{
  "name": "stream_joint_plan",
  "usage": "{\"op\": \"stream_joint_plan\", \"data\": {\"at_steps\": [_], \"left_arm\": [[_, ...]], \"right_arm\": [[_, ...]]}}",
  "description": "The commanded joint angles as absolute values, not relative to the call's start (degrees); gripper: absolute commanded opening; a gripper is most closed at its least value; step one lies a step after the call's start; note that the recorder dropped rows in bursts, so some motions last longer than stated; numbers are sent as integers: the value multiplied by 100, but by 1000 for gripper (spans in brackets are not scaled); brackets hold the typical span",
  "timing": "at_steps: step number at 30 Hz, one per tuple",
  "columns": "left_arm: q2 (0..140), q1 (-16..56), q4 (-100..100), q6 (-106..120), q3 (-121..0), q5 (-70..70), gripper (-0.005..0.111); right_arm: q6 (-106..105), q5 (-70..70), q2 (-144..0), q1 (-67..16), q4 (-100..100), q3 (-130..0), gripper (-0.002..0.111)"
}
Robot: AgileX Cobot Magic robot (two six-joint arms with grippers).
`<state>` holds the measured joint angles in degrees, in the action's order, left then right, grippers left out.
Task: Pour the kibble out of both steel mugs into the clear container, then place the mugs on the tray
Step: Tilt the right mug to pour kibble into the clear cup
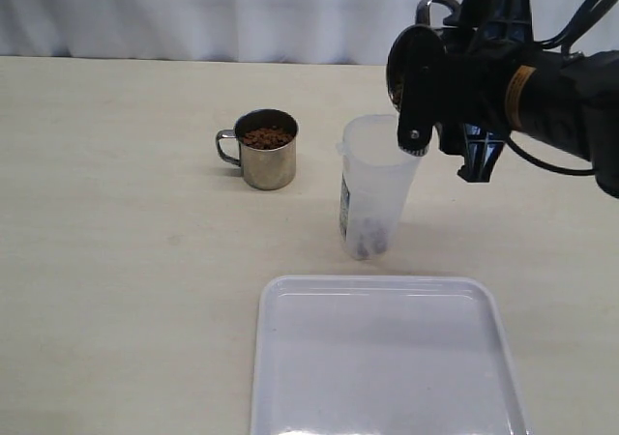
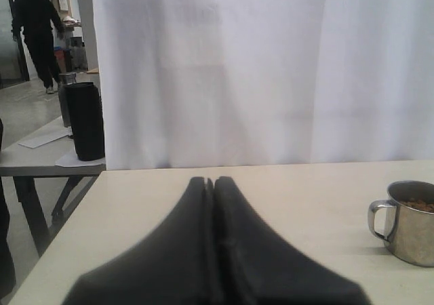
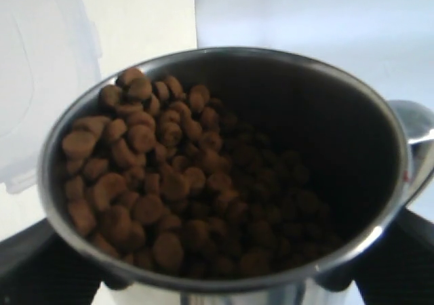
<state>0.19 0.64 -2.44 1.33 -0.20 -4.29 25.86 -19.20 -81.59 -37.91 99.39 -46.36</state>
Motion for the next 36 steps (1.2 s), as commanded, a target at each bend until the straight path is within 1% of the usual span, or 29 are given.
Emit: {"op": "stream_joint_plan", "data": {"at_steps": [1, 10, 36], "left_arm": [[0, 38, -231, 126, 0, -346, 0], [0, 38, -231, 126, 0, -346, 0], [0, 38, -231, 126, 0, -346, 0]], "right_arm": [[2279, -1944, -8132, -3807, 9995, -4728, 5], [1703, -1944, -8233, -3807, 9995, -4728, 5], [1267, -1894, -8244, -3807, 9995, -4862, 5]]}}
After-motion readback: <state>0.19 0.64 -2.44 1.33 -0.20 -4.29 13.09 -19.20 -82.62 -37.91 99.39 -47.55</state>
